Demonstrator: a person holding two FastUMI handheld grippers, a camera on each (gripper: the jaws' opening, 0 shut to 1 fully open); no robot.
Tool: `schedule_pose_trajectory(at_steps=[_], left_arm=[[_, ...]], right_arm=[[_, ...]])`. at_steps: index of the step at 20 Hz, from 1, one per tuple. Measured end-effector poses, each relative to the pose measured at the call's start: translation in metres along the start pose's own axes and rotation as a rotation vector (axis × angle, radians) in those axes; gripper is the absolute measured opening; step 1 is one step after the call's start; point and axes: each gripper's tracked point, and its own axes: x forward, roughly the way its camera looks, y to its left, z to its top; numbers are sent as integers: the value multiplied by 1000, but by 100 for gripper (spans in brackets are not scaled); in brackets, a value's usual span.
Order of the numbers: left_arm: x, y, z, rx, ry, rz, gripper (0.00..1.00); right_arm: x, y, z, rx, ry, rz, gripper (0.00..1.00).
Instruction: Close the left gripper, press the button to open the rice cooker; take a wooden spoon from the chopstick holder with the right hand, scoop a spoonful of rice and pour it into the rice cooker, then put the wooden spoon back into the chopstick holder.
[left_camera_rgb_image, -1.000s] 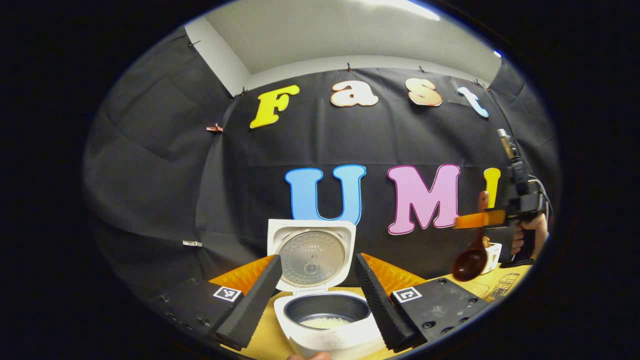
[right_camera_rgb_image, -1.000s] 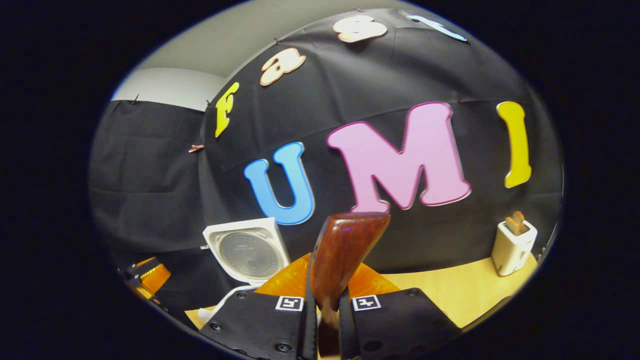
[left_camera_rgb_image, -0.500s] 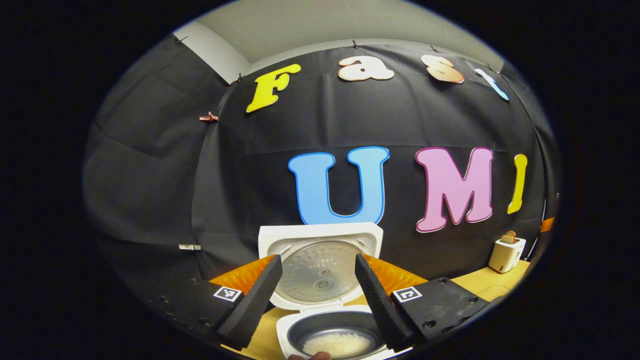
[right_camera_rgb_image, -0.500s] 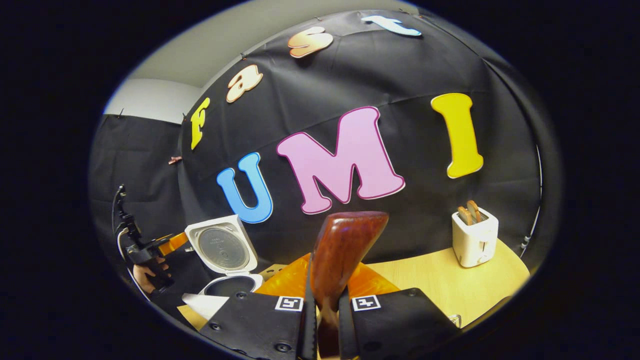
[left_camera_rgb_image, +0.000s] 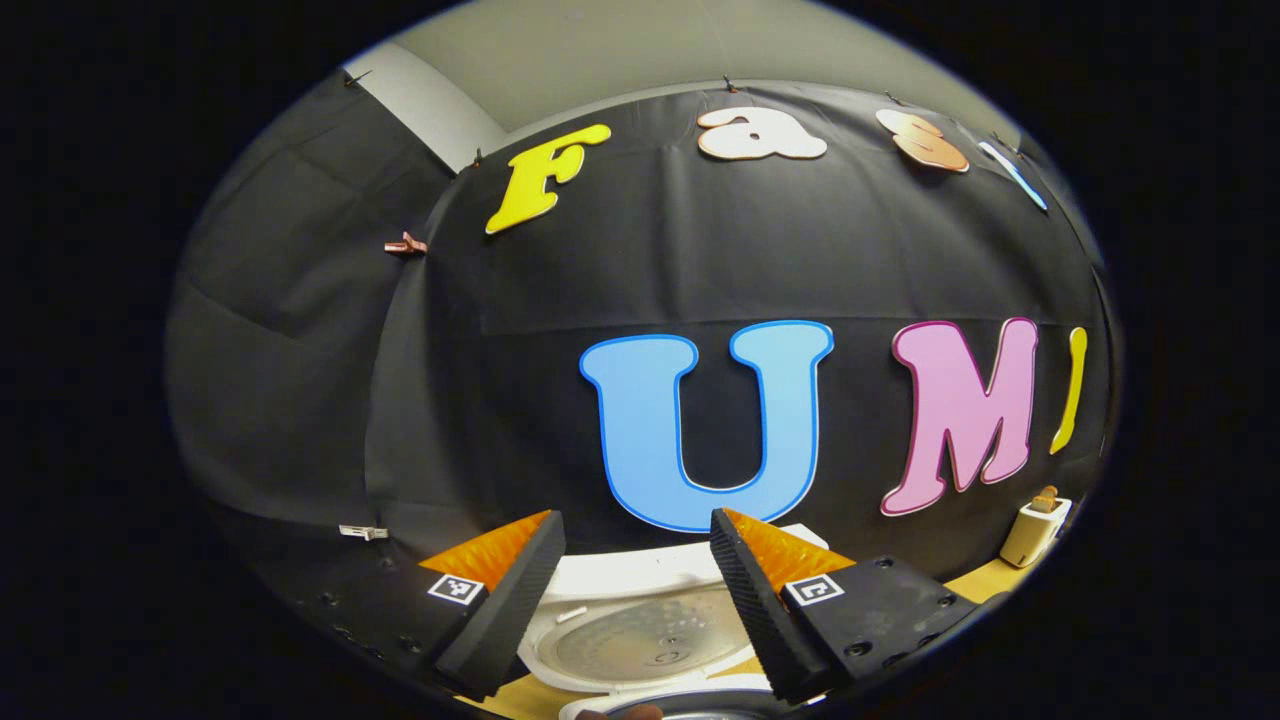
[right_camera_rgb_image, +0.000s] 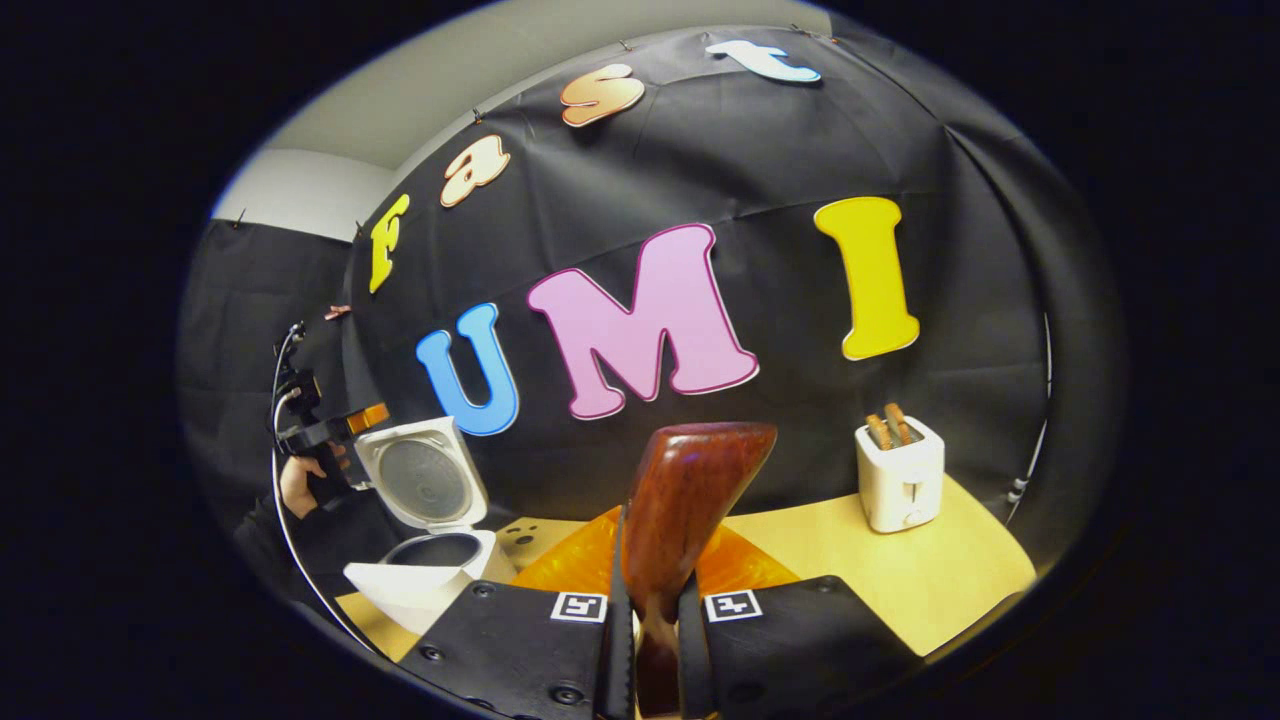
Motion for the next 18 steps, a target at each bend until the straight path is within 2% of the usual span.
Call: schedule_pose_trajectory(at_steps=[4, 8, 13, 14, 15, 18], left_arm=[[10, -2, 4, 18, -15, -6, 94], [8, -9, 10, 7, -36, -26, 94], [11, -16, 10, 28, -40, -23, 94], [12, -17, 9, 29, -41, -22, 89], [14, -18, 8, 32, -41, -19, 94], [16, -21, 7, 50, -43, -12, 94]], right_arm=[[8, -33, -1, 12, -10, -69, 21], [22, -75, -22, 6, 34, -144, 21], [33, -117, -62, 45, 109, -216, 21], [33, -124, -69, 55, 121, -228, 21], [33, -129, -75, 70, 132, -238, 21], [29, -148, -96, 90, 159, -277, 21]])
